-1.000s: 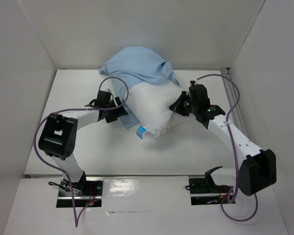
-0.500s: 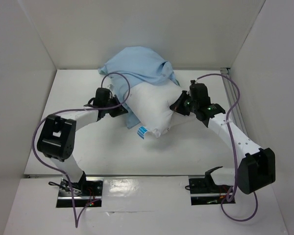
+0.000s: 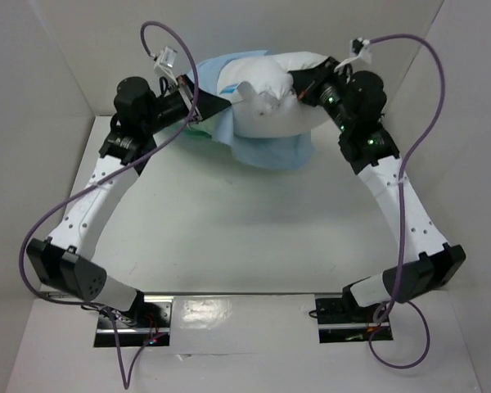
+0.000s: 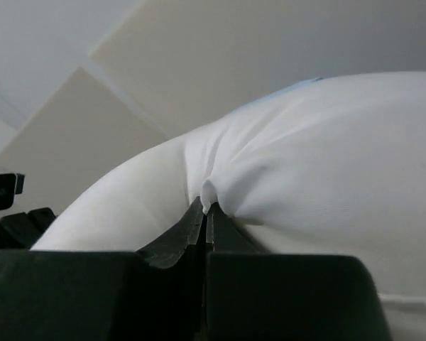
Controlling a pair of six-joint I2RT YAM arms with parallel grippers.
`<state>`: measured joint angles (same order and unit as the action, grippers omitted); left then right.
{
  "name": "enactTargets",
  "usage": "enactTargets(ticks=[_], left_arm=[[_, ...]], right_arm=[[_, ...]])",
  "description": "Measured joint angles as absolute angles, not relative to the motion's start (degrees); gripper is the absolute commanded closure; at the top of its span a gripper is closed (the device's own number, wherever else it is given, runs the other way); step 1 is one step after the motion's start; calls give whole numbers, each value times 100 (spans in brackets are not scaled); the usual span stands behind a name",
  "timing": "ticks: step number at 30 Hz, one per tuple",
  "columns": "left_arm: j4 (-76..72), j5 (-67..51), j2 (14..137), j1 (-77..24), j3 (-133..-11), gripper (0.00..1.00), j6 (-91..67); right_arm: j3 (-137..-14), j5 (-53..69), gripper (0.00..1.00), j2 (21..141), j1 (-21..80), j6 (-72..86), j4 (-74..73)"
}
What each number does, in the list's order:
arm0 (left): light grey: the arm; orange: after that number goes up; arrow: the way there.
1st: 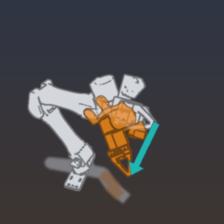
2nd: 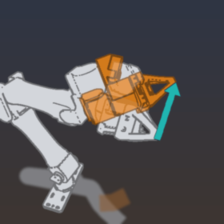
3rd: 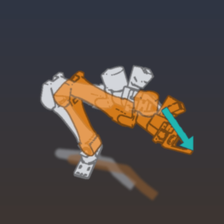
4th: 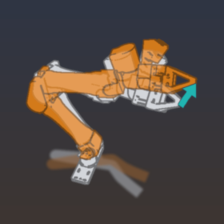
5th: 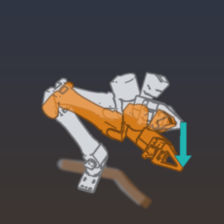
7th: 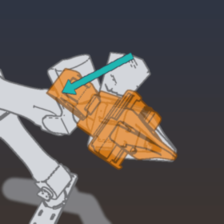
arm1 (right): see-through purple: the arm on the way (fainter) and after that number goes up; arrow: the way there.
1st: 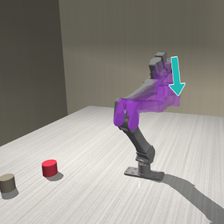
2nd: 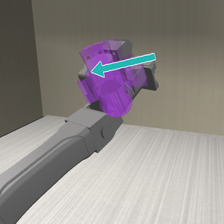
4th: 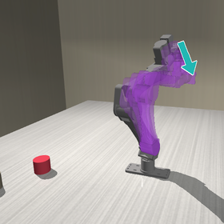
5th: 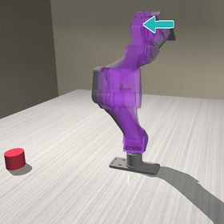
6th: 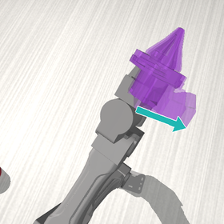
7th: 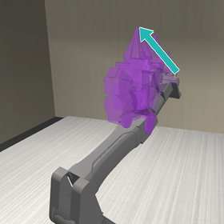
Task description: Put the pillow into the pillowcase
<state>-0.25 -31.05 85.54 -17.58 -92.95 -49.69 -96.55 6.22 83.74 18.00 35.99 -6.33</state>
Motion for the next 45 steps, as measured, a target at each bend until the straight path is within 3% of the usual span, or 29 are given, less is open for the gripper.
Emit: enactTargets(ticks=[4,9,14,15,16,17,19,20,24,27,28,29,31,32,34,36,41,45], left_arm=[[-580,-3365,7653,-2217,-7524,100,-5446],[-307,-3708,7677,-2657,-5826,100,-5918],[572,-3385,6993,-2947,-5575,100,-5708],[768,-3280,6707,-2989,-5627,95,-5583],[991,-3192,6458,-3030,-5717,60,-5461],[1190,-3120,6243,-3061,-5839,36,-5290],[1535,-3120,5981,-3140,-6202,3,-5050],[1723,-3120,5933,-3177,-6414,0,-4925],[2637,-3013,5972,-3253,-7384,0,-4300],[3214,-2832,6114,-3199,-7988,46,-3913],[3352,-2757,6193,-3157,-8169,77,-3767],[3498,-2641,6322,-3096,-8359,83,-3645],[3820,-2324,6716,-2928,-8858,78,-3417],[3975,-2088,6928,-2851,-9142,46,-3308],[4230,-1435,7557,-2779,-9734,24,-3148],[4327,-611,8230,-2724,-10147,12,-3044],[4816,1229,9944,-2679,-10932,9,-2853],[5229,2126,11091,-2665,-11559,9,-2718]], right_arm=[[-7889,342,100,8090,2587,3747,346],[-6090,126,100,8967,2633,4241,1057],[-5588,86,100,9229,2611,4316,596],[-5590,86,100,9113,2615,4305,593],[-5588,86,100,8954,2617,4292,558],[-5583,86,100,8799,2617,4274,513],[-5522,110,100,8403,2657,4219,419],[-5457,134,100,8237,2694,4180,373],[-5028,333,100,7743,3030,3892,-12],[-4724,434,99,7594,3312,3570,-320],[-4663,454,79,7577,3380,3461,-456],[-4635,475,61,7570,3422,3417,-563],[-4639,489,18,7540,3450,3264,-779],[-4659,451,14,7513,3448,3183,-906],[-4807,270,9,7454,3446,2995,-1302],[-5017,86,6,7411,3450,2891,-1678],[-6145,-51,3,7557,3148,2755,-2235],[-6510,432,2,7677,2327,2764,-2193]])
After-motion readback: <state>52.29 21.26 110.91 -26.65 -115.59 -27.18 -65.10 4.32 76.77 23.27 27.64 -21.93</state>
